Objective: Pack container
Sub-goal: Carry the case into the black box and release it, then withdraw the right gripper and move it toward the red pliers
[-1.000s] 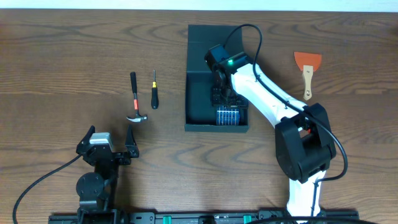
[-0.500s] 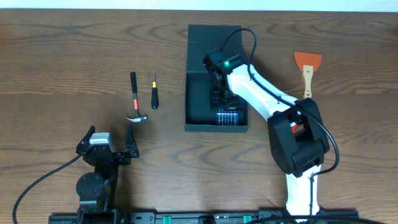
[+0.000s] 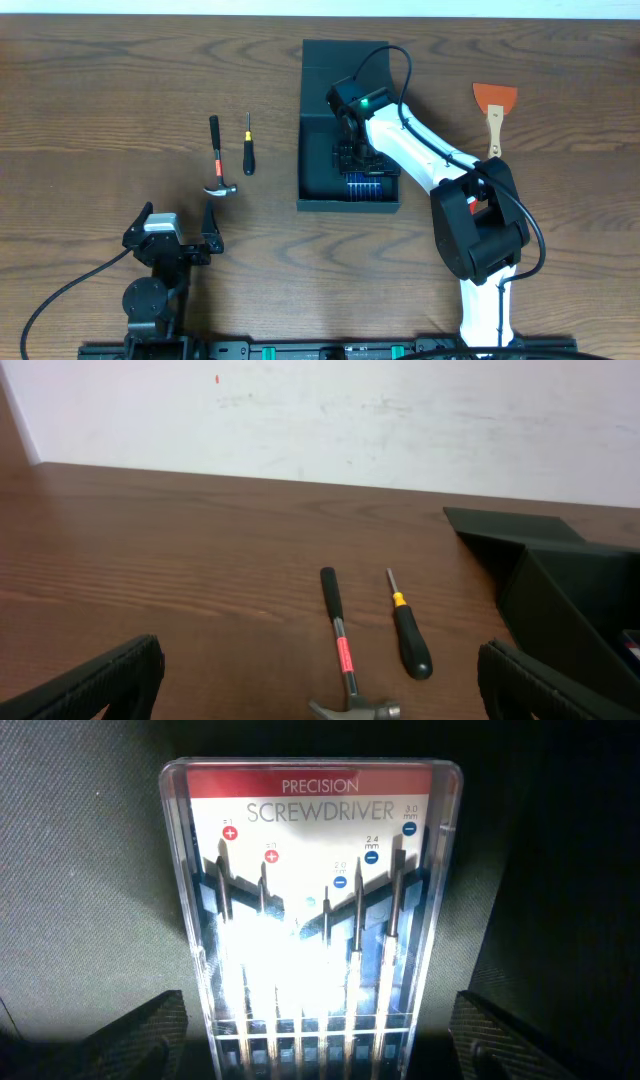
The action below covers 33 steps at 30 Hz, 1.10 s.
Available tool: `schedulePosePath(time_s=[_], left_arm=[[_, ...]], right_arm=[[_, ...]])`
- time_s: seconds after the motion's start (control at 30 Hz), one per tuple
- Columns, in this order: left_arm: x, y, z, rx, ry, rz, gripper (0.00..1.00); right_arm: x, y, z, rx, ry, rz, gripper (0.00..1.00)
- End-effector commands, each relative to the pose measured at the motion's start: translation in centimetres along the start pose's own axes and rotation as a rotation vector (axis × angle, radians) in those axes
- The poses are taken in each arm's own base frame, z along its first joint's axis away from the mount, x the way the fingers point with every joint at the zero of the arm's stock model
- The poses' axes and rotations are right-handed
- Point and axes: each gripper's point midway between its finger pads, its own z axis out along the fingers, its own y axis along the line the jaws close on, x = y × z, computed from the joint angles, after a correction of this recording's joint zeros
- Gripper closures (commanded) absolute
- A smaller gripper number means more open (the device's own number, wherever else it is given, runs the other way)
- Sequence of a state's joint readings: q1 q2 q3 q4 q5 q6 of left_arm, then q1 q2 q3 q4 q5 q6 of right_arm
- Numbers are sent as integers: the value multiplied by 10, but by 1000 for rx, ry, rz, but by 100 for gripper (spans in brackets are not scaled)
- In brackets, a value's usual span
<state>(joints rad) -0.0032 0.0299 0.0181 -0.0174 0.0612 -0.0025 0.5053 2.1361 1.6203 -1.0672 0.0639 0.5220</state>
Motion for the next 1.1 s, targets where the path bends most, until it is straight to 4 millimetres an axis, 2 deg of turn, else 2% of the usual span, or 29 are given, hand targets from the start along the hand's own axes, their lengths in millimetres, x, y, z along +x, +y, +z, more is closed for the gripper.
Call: schedulePosePath(time_s=[0.0,0.23,0.37,0.5,0.67,0.73,0.87,0.93,1.07], left_arm=[[7,-2,1,13,13,6,1],[7,-2,1,13,13,6,2],[7,-2,1,13,13,7,2],[7,-2,1,13,13,6,2],[7,-2,1,13,13,6,1],[7,-2,1,13,13,6,2],[7,-2,1,13,13,6,1],[7,-2,1,13,13,6,1],[7,-2,1,13,13,6,1]], right_arm=[[-2,-4,0,13,-7,1,14],[-7,1,-3,-7,-23,-9,15],[-18,10,-17,-48,-53,-18,16],[-38,18,-51,-81,-116,-27,17],[-64,20,-109,-113,-220,-17,17],[-71,12,-131,-103,-254,1,17],[-77,-28,-160,-26,-275,77,17],[-75,-51,-164,10,-251,111,16],[-67,-100,-159,65,-167,159,11]])
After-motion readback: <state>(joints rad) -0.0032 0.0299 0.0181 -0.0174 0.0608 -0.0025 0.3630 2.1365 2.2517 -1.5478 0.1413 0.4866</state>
